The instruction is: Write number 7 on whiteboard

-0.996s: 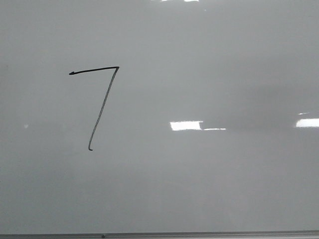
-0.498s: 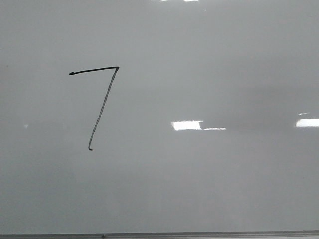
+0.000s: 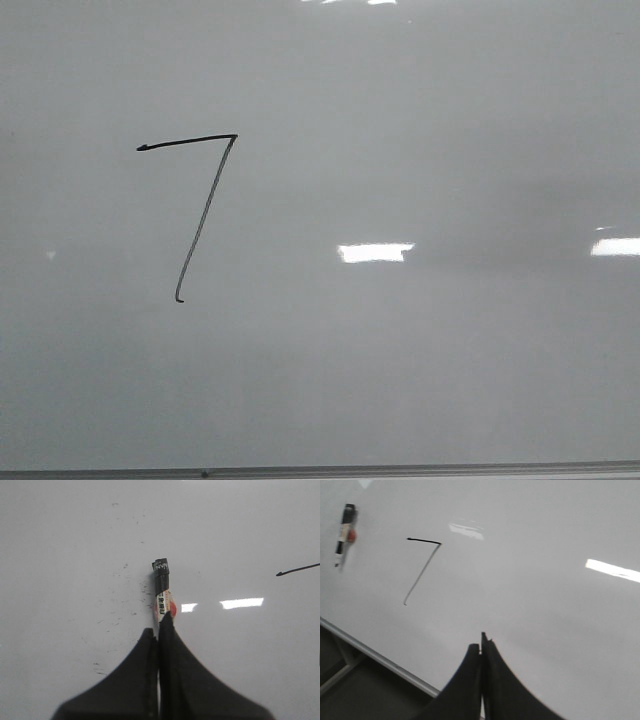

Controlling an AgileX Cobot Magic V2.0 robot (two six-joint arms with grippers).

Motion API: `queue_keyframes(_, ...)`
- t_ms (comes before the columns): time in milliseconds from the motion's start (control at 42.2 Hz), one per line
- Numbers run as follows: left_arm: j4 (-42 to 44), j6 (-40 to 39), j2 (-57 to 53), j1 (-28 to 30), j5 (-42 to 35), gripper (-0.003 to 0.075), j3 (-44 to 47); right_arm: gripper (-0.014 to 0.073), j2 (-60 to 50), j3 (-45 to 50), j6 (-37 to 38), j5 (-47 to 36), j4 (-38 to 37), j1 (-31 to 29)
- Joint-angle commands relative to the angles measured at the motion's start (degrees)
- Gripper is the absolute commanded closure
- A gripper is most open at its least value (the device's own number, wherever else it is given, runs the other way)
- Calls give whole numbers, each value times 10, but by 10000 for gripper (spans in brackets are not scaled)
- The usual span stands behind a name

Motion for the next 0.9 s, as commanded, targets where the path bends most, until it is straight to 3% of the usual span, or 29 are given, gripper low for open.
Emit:
queue_keyframes(0, 0, -3, -10, -1, -44, 741, 3, 662, -2, 10, 78, -89, -66, -23)
queue_keyframes(142, 0, -3, -10, -1, -44, 741, 3, 662, -45, 73, 191, -150, -152, -83)
queue_keyframes(474, 0, -3, -10, -1, -44, 741, 3, 662, -201, 221, 206, -169, -163, -165)
queue_keyframes(688, 0, -3, -8, -1, -44, 741, 3, 662, -194, 273, 207, -234, -162, -166)
queue_keyframes(877, 0, -3, -8, -1, -44, 741, 3, 662, -194, 272, 207, -226, -162, -166)
